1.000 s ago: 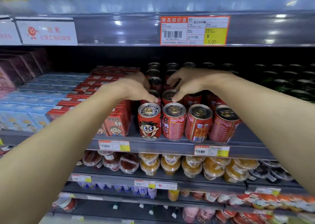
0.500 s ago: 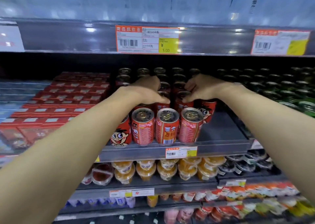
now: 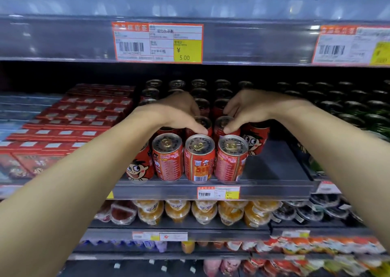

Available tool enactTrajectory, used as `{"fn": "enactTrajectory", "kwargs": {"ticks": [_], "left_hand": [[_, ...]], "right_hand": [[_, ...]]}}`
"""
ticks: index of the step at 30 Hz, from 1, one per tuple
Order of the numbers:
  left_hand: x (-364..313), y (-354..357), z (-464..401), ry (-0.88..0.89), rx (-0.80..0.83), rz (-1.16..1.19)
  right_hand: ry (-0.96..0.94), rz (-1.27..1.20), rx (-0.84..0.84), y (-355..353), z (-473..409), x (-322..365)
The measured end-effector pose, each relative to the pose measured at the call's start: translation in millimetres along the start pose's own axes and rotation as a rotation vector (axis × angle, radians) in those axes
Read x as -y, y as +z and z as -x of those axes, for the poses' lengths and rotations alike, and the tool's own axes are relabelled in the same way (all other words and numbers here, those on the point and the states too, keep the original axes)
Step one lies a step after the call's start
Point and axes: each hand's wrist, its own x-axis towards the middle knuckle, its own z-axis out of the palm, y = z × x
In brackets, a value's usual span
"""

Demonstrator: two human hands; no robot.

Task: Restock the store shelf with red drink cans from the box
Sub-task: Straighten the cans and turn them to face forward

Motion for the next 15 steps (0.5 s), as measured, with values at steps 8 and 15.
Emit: {"fn": "enactTrajectory", "kwargs": {"ticks": [8, 15], "left_hand": [[-1, -1, 8, -0.012, 0.029, 0.026], [-6, -5, 14, -0.012, 0.013, 0.023]], "right_hand": [[-0.039, 0.009, 0.022, 0, 10, 1], [-0.046, -0.162, -0.032, 8, 17, -12]]}}
